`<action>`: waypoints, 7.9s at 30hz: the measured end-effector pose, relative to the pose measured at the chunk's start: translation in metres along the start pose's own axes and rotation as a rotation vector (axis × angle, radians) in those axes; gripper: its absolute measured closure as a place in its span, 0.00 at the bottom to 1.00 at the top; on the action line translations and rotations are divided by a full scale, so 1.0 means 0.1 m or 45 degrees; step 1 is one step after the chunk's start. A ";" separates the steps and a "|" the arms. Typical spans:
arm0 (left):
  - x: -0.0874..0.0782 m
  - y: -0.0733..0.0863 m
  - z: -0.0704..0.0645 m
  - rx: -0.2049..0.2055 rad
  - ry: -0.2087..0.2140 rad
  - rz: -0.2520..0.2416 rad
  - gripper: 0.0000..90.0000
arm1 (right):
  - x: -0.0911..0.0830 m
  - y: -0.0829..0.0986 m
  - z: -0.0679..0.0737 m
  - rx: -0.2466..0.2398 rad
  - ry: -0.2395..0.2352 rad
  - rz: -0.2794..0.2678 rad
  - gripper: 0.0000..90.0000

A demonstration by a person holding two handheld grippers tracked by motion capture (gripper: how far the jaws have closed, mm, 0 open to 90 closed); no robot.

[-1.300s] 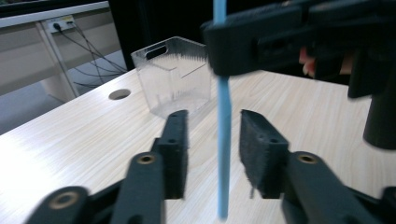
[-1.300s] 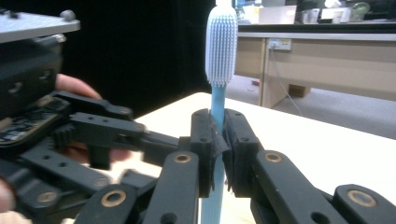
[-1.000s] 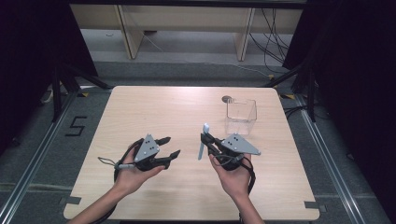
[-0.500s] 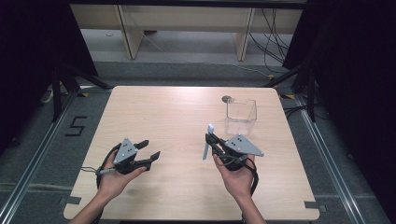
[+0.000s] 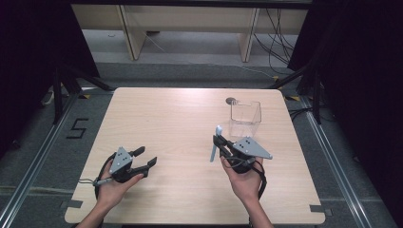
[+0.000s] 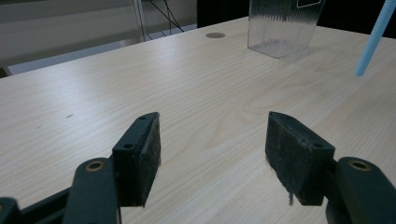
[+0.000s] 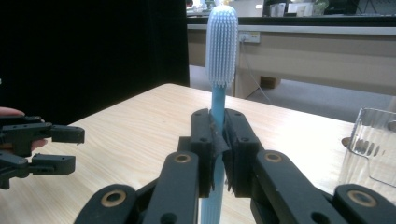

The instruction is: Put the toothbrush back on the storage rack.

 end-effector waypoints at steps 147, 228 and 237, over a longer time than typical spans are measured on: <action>0.00 0.16 0.00 -0.049 -0.063 -0.023 0.39 | -0.51 -0.67 -1.22 -0.061 0.483 -0.173 0.93; 0.00 0.16 0.01 -0.065 -0.067 -0.022 0.38 | -0.32 -0.33 -1.63 0.027 0.576 -0.078 0.93; 0.00 0.16 0.01 -0.069 -0.067 -0.023 0.38 | -0.30 -0.24 -1.65 0.043 0.570 -0.065 0.93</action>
Point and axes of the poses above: each handheld gripper's, and its own axes: x roughly forward along the jaws, y roughly out of its underside, z roughly to its left, the point moved 3 cm from there along x, roughly forward along the jaws, and after that the axes turned 13 degrees about -y, right-handed, at the moved point
